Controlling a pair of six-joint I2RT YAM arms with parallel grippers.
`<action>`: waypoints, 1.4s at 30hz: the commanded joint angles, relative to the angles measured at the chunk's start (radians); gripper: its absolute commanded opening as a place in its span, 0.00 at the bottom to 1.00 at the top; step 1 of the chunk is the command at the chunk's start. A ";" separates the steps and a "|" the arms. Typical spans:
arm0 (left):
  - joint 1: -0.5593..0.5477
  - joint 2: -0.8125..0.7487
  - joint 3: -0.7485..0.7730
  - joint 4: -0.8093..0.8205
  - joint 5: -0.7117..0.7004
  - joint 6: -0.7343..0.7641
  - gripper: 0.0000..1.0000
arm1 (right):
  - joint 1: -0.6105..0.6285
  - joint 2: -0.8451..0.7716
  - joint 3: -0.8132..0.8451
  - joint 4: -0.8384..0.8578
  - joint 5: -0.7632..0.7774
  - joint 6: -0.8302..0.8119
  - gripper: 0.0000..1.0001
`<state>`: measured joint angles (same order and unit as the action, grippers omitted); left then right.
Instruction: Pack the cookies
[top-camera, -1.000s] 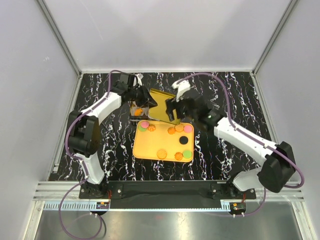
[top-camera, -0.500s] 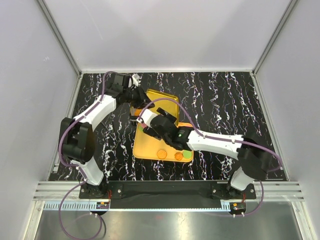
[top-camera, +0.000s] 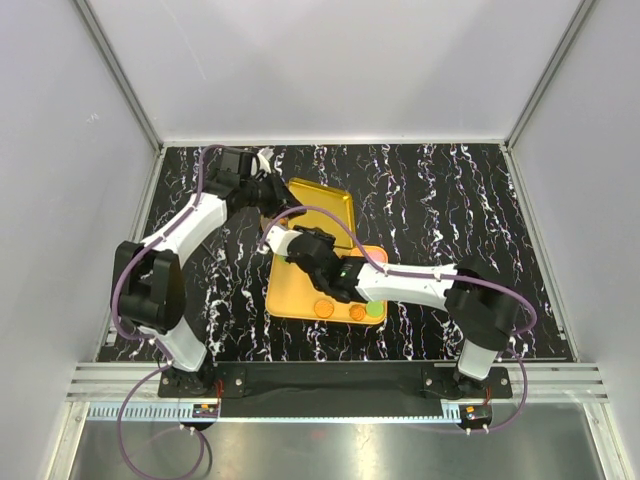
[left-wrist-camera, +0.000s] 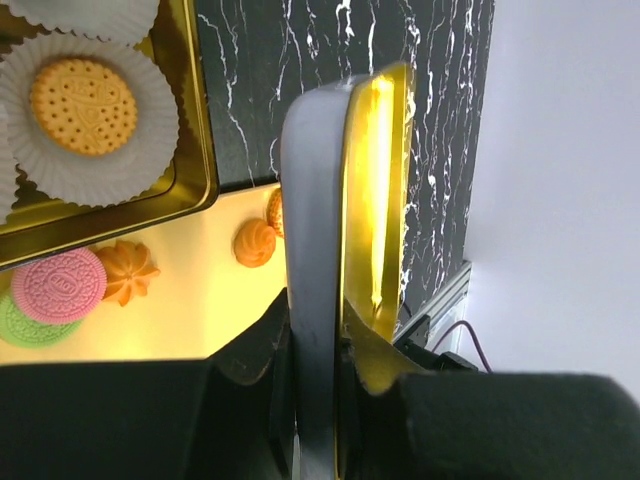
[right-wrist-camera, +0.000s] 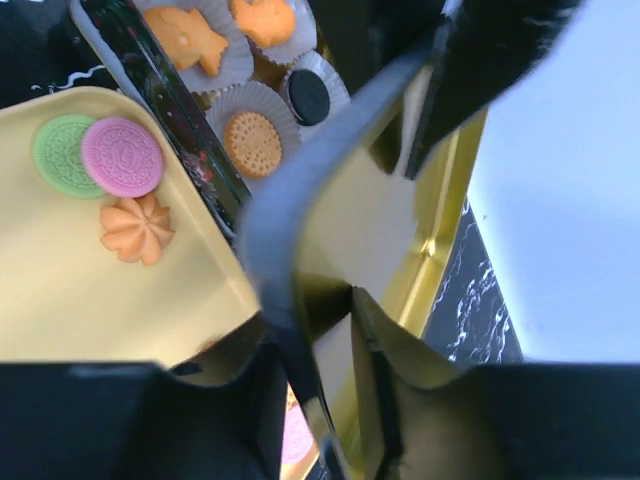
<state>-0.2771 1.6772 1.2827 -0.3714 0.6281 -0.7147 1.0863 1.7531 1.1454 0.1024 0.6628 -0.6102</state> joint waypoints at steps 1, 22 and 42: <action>0.010 -0.062 -0.016 0.019 0.076 0.012 0.04 | -0.003 -0.001 0.047 0.091 0.086 -0.054 0.30; 0.099 -0.119 0.232 0.005 -0.220 0.009 0.99 | 0.012 -0.187 0.191 -0.346 -0.073 0.162 0.00; 0.141 -0.349 -0.102 0.046 -0.556 0.080 0.94 | -0.558 0.141 0.637 -0.288 -1.463 1.062 0.00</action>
<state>-0.1181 1.3102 1.2881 -0.3706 0.1585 -0.6678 0.5484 1.8095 1.6997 -0.3290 -0.4637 0.2050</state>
